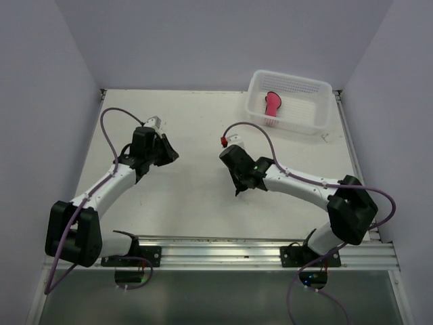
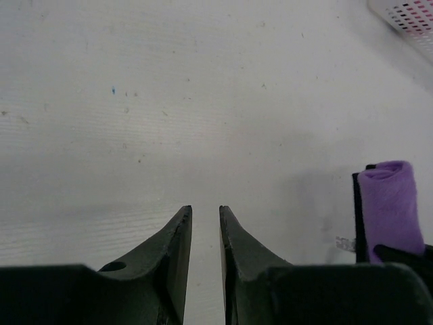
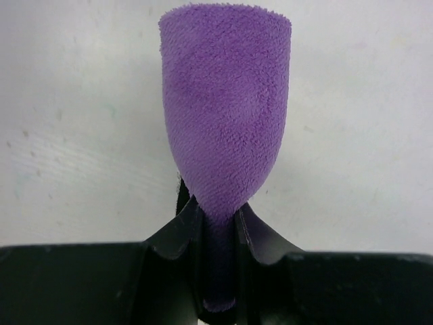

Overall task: Roll the towels
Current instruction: Place the rolled towel into the container

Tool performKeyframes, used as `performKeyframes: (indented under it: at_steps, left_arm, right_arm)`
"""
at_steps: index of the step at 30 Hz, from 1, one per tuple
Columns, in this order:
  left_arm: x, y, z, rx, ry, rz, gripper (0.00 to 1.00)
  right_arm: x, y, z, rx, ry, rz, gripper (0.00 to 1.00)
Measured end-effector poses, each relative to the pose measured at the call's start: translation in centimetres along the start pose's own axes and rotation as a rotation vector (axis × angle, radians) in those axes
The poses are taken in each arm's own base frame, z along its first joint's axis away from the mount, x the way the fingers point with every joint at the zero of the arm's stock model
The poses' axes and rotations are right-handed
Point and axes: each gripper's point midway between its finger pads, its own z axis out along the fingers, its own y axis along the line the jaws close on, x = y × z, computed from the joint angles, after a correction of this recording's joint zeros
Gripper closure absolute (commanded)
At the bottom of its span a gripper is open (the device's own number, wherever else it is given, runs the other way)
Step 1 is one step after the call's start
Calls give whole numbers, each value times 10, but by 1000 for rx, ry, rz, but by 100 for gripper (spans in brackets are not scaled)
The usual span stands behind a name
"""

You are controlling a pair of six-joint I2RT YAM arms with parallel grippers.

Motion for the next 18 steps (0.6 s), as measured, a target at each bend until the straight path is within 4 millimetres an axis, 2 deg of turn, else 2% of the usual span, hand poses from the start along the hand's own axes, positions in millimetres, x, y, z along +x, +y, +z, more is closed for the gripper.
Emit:
performKeyframes:
  at_steps: [3, 7, 10, 14, 18]
  left_arm:
    - [0, 6, -2, -27, 8, 18, 73]
    - [-1, 11, -6, -49, 29, 48, 73]
    - [-11, 6, -10, -44, 18, 78, 73]
    - [-16, 5, -11, -40, 9, 119, 73]
    - [-12, 9, -12, -49, 29, 143, 72]
  right_arm:
    - [-43, -13, -2, 12, -60, 40, 100]
    - [-94, -47, 2, 58, -106, 100, 100]
    - [-134, -81, 9, 106, -134, 156, 100]
    - [-187, -140, 18, 192, -184, 250, 100]
    - [-220, -201, 29, 280, -219, 342, 100]
